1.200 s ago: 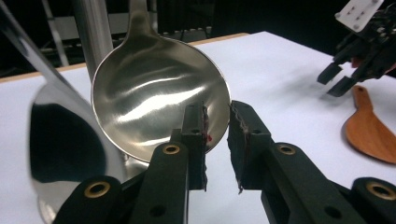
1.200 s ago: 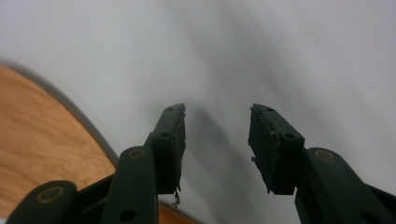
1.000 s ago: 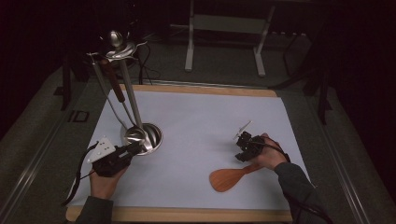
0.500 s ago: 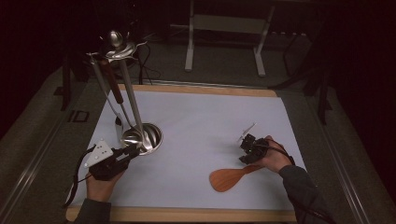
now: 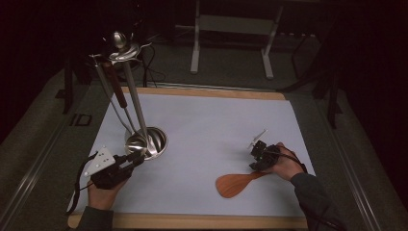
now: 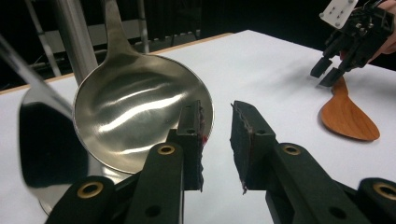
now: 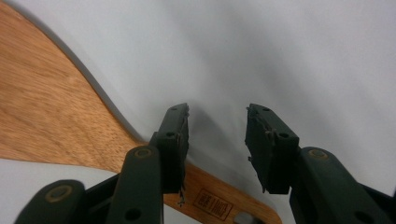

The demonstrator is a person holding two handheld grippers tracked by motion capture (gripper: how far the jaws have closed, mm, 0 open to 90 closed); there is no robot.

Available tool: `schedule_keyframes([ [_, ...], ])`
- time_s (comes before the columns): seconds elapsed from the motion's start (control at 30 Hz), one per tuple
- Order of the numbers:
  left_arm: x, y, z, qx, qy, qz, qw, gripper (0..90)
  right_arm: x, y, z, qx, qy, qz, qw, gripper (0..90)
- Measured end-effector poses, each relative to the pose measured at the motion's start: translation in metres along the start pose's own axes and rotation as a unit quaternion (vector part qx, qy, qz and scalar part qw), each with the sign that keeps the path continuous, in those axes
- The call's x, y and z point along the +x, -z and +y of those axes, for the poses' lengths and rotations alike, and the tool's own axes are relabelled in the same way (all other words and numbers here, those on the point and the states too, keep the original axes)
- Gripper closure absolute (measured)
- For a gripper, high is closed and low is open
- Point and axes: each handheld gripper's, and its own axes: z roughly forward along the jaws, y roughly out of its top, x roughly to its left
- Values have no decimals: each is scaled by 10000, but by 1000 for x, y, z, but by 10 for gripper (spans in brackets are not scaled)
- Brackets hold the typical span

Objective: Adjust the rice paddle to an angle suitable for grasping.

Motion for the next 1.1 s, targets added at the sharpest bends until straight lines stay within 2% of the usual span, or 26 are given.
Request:
schedule_keyframes([
  [0.47,1,5,5,-47,-72,16,10000,739,0,-3,-4,30,-48,26,10000,591],
  [0.87,7,-10,-2,215,-15,-142,9997,784,1,-2,-6,23,-29,44,10000,594],
  [1.1,5,-24,-11,580,-72,-258,9980,809,2,1,-12,11,-21,48,10000,604],
])
